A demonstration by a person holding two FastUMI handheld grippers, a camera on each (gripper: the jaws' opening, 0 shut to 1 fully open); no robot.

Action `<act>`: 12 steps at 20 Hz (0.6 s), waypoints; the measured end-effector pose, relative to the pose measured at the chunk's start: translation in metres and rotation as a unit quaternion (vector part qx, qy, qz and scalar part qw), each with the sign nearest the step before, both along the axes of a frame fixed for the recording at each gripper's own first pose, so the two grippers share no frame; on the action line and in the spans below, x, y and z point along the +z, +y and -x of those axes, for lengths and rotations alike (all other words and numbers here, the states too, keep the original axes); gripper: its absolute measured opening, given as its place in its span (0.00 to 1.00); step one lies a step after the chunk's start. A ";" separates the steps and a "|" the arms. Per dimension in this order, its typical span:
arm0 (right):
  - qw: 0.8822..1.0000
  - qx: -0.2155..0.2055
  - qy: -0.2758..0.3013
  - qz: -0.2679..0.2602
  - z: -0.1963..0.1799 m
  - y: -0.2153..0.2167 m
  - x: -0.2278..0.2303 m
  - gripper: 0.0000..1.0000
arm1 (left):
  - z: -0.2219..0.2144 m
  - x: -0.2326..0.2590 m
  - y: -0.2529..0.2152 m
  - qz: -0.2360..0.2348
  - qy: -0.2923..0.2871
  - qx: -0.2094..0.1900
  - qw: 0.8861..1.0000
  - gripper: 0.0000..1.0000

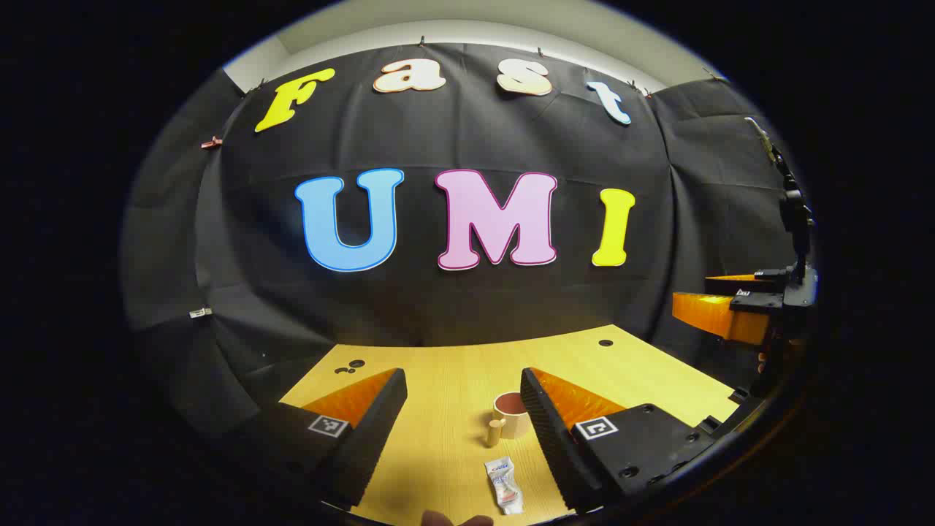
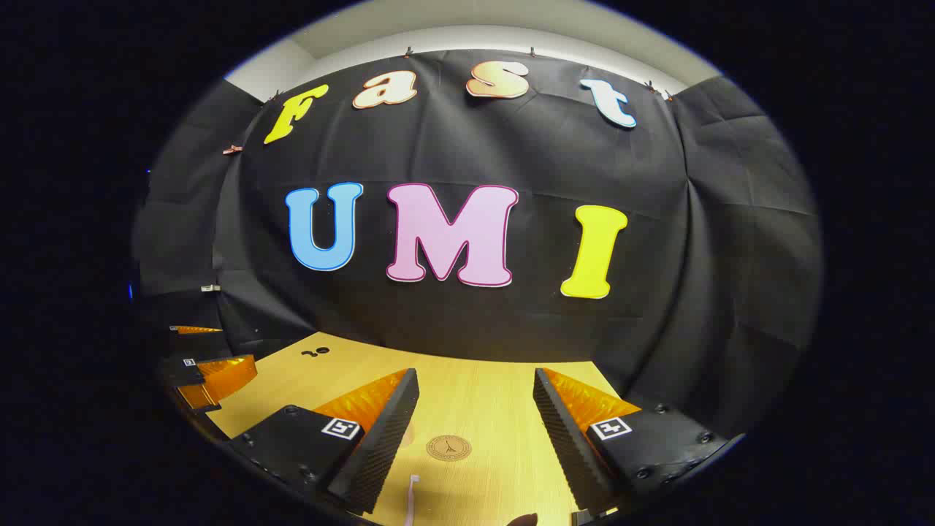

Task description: Put the toothbrush and toothpaste on the desktop into the cup, then pick up the cup and place it on the coaster on the desktop.

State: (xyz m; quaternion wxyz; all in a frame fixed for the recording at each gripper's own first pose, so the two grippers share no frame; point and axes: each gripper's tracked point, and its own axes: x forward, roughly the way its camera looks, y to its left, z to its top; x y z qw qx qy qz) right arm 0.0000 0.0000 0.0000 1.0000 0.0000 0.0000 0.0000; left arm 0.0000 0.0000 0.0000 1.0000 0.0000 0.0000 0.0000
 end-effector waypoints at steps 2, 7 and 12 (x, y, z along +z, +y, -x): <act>1.000 0.003 -0.001 0.004 0.001 0.002 -0.001 0.97 | 0.000 0.000 -0.001 -0.001 0.000 0.001 1.000 0.97; 1.000 0.005 0.005 -0.004 0.002 0.002 -0.005 0.97 | 0.002 -0.009 -0.009 0.000 0.013 -0.006 1.000 0.97; 1.000 0.001 0.011 -0.004 0.004 -0.002 -0.008 0.97 | 0.001 -0.019 -0.018 0.000 0.031 -0.016 0.999 0.96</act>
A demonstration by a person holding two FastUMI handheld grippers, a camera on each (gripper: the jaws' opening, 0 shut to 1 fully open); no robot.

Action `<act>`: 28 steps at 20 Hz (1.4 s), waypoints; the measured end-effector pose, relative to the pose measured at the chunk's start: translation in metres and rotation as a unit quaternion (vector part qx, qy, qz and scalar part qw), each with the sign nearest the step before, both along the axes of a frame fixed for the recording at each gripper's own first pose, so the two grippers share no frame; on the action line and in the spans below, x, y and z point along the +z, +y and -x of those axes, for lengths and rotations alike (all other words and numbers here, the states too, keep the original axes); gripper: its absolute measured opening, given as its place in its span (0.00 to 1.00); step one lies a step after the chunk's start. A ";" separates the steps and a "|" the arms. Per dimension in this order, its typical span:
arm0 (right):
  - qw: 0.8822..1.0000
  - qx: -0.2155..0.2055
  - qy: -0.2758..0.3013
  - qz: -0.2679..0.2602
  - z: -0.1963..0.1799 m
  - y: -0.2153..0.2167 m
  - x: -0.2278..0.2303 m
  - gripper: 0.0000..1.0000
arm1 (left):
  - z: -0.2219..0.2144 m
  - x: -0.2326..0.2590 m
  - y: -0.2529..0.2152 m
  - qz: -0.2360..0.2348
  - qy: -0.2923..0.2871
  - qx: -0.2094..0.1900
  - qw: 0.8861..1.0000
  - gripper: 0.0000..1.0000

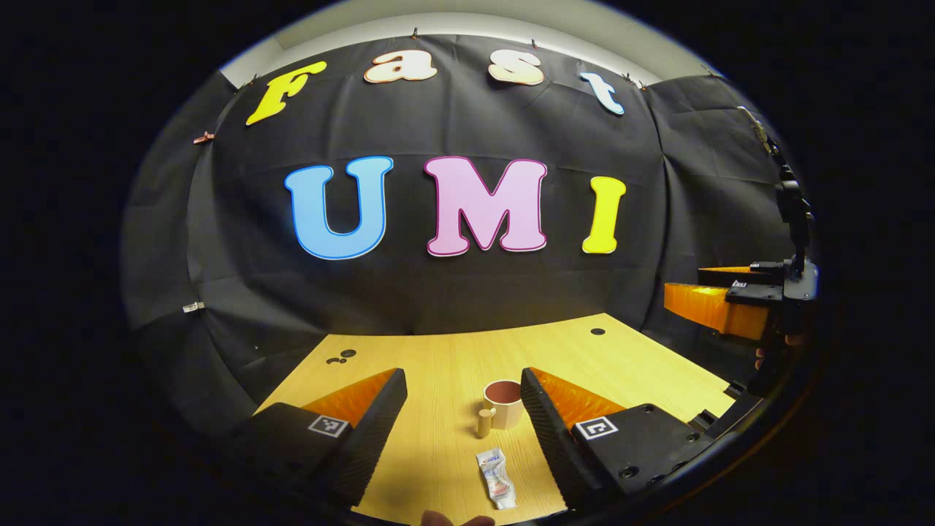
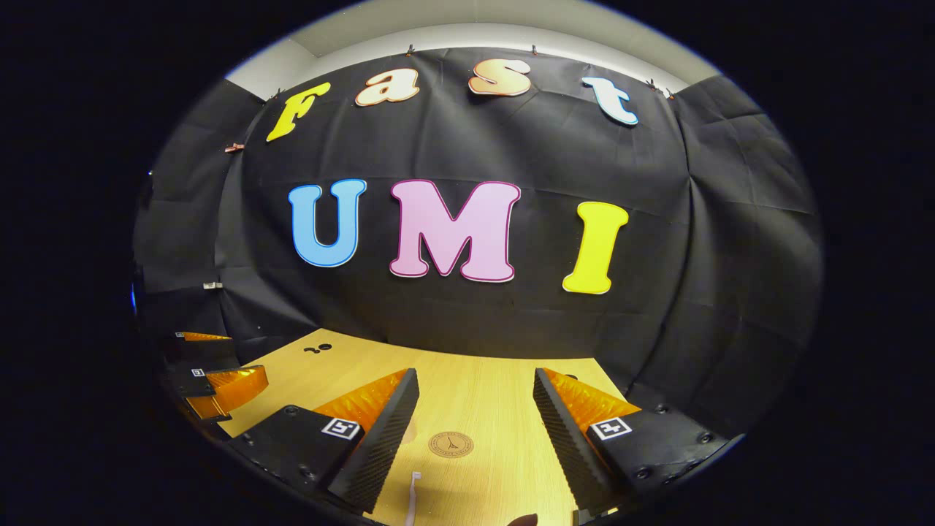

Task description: Put the toothbrush and toothpaste on the desktop into the cup, then pick up the cup and place it on the coaster on the desktop.

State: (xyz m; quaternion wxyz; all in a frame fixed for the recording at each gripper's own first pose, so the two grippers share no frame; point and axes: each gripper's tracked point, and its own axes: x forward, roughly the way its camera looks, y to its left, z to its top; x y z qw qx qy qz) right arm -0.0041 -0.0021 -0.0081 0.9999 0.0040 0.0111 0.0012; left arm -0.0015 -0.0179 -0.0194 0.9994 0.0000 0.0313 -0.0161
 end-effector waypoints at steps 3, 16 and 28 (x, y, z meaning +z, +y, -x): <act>1.000 -0.003 0.003 0.001 -0.001 -0.003 -0.003 0.97 | -0.003 -0.006 -0.004 -0.003 0.007 -0.004 1.000 0.97; 0.997 0.004 0.082 0.003 0.012 -0.013 -0.063 0.97 | -0.011 -0.168 -0.043 0.027 0.243 -0.043 0.969 0.97; 0.986 0.059 0.157 0.005 0.007 -0.014 -0.119 0.97 | -0.057 -0.280 -0.037 0.023 0.399 -0.004 0.917 0.88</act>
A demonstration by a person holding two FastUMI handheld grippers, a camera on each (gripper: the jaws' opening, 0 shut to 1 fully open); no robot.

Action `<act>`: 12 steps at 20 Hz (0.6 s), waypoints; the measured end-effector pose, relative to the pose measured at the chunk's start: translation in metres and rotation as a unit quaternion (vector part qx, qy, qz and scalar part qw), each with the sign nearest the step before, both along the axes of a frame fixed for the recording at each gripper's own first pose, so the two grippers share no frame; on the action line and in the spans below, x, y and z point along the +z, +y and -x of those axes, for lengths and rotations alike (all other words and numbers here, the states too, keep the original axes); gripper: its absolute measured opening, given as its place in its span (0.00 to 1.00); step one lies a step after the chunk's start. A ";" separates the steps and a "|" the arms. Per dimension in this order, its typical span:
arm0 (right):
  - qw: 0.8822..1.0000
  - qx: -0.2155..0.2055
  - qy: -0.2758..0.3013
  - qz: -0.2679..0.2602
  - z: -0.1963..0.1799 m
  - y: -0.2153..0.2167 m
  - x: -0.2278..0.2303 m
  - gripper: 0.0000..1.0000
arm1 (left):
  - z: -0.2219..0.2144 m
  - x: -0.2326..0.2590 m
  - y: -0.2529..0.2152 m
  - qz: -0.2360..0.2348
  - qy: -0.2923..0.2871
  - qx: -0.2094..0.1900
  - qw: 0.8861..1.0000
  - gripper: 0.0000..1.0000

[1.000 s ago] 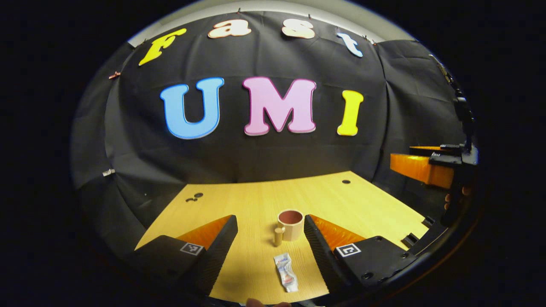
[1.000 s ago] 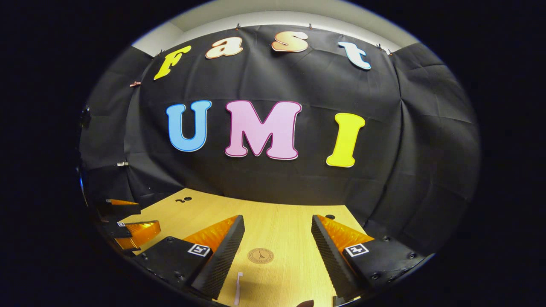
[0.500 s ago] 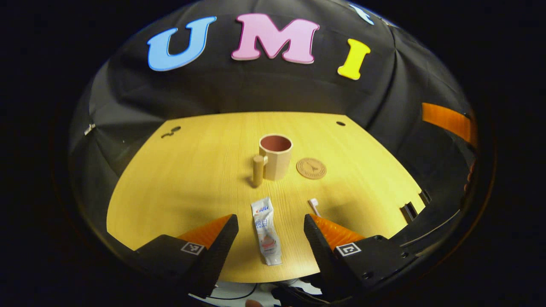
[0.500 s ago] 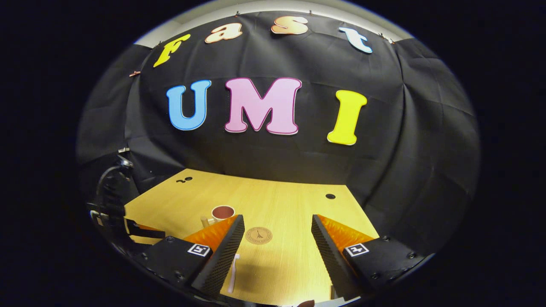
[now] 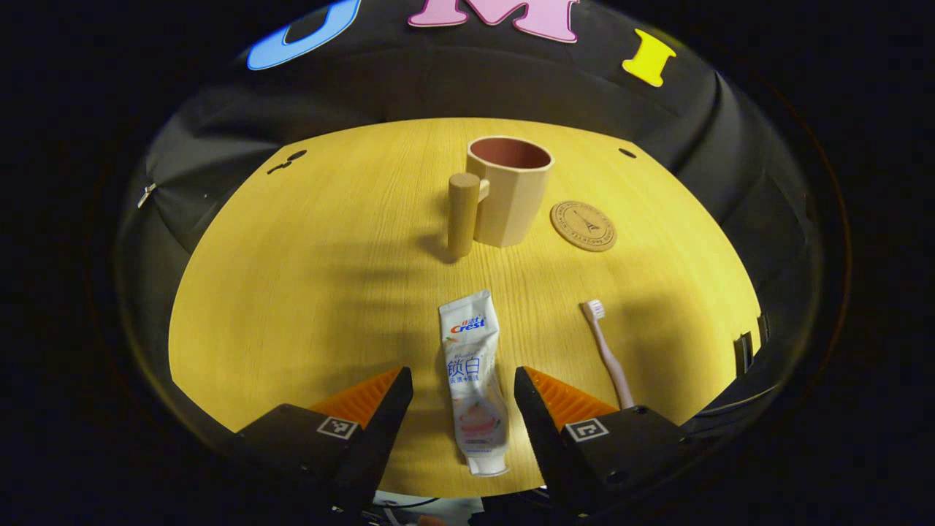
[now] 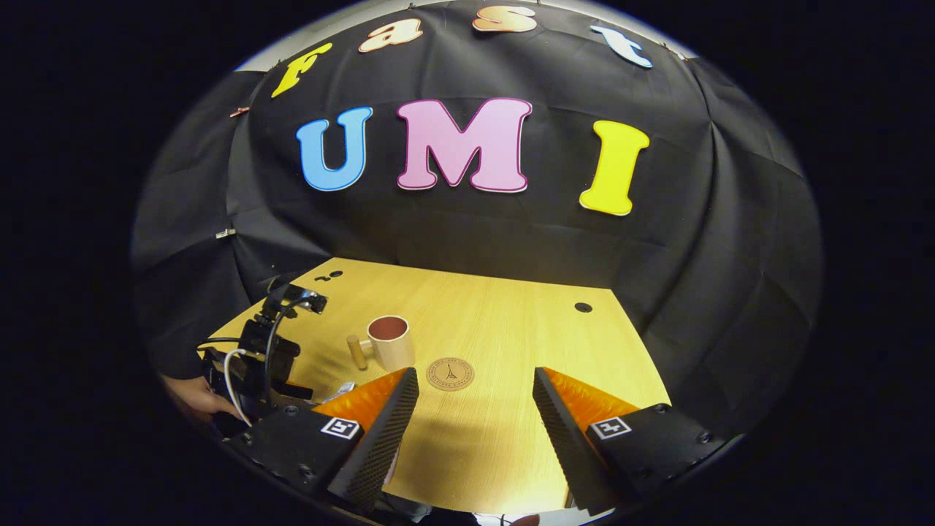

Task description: Put the toothbrush and toothpaste on the desktop into the cup, then pick up the cup and place it on the coaster on the desktop.

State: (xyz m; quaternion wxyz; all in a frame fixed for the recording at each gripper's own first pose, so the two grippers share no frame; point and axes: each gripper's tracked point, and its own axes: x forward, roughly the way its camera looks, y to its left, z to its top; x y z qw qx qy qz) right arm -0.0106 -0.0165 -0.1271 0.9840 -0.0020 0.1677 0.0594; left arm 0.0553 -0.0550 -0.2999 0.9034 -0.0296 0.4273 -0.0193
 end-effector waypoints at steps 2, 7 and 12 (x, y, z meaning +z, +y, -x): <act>1.000 0.015 0.013 0.000 -0.007 -0.001 -0.011 0.97 | -0.003 -0.008 -0.003 -0.004 0.019 0.004 1.000 0.87; 0.997 0.048 0.059 -0.011 -0.021 -0.001 -0.044 0.97 | -0.011 -0.016 -0.008 -0.008 0.054 0.020 0.998 0.76; 0.990 0.059 0.124 -0.014 -0.014 0.012 -0.082 0.96 | -0.012 -0.016 -0.022 -0.014 0.073 -0.007 0.997 0.48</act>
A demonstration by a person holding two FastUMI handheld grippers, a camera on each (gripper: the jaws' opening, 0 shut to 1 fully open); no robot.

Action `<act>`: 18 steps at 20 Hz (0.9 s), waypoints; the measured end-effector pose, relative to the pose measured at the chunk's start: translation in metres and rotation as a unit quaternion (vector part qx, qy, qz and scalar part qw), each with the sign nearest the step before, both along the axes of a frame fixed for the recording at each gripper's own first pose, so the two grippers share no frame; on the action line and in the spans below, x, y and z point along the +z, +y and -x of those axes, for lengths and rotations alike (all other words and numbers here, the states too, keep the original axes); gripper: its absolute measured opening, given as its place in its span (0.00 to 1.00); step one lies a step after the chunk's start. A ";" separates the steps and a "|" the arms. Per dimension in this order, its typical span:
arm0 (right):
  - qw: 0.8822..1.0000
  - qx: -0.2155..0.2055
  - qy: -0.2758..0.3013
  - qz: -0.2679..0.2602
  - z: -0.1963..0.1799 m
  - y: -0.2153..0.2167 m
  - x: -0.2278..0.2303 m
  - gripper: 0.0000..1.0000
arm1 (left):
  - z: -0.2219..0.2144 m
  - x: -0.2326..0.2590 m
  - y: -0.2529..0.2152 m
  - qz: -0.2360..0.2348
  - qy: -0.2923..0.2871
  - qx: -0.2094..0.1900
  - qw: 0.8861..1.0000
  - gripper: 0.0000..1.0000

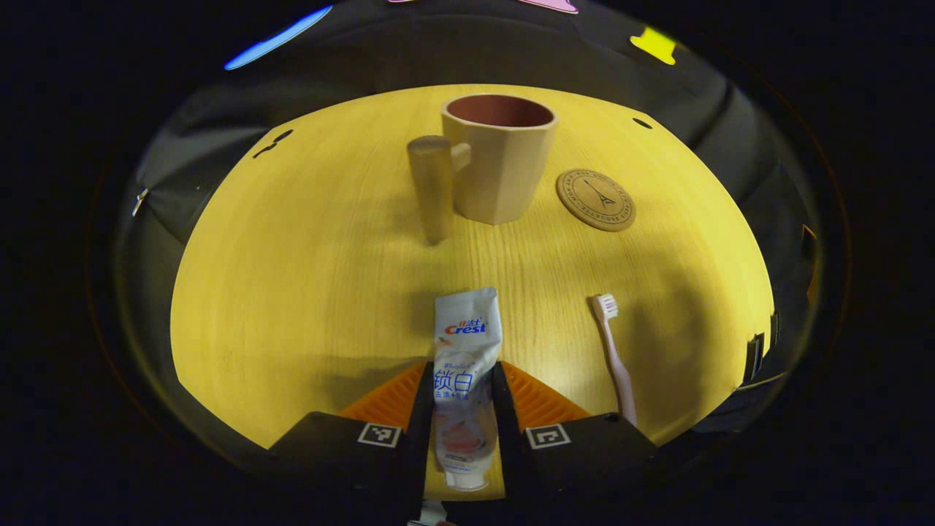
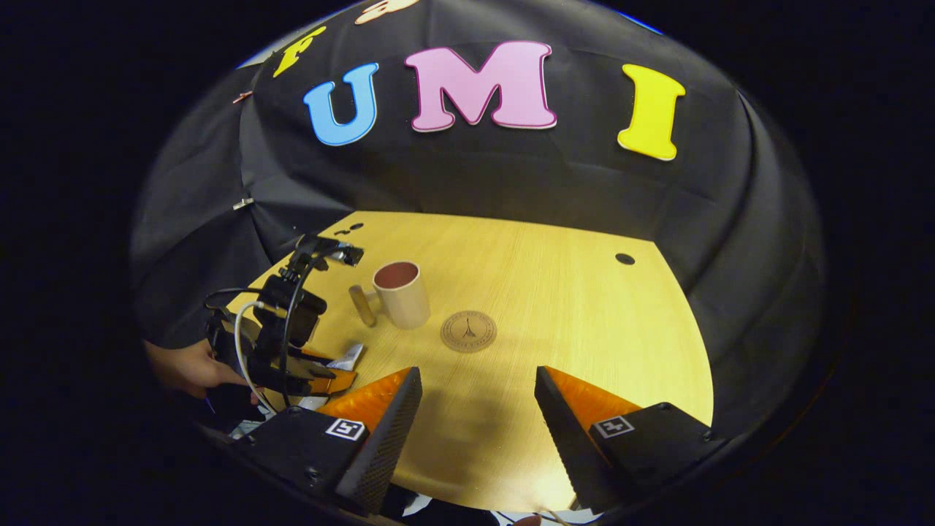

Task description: Put the toothbrush and toothpaste on the desktop into the cup, then pick up the cup and place it on the coaster on the desktop.

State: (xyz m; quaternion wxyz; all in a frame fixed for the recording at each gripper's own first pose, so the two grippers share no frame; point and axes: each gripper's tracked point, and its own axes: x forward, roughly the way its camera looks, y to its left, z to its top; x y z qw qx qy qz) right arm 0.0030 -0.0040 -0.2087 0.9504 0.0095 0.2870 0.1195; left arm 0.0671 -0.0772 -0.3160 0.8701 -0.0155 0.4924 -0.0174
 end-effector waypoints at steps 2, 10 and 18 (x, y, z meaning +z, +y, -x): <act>0.999 -0.003 0.034 0.008 0.007 0.010 -0.017 0.96 | 0.002 -0.002 0.000 0.004 0.012 -0.001 1.000 0.46; 0.989 -0.014 0.136 0.054 0.027 0.069 -0.073 0.79 | 0.009 0.002 0.005 0.051 0.012 -0.046 0.998 0.22; 0.973 -0.023 0.206 0.103 0.023 0.107 -0.119 0.52 | 0.023 0.031 0.042 0.080 -0.023 -0.066 0.994 0.21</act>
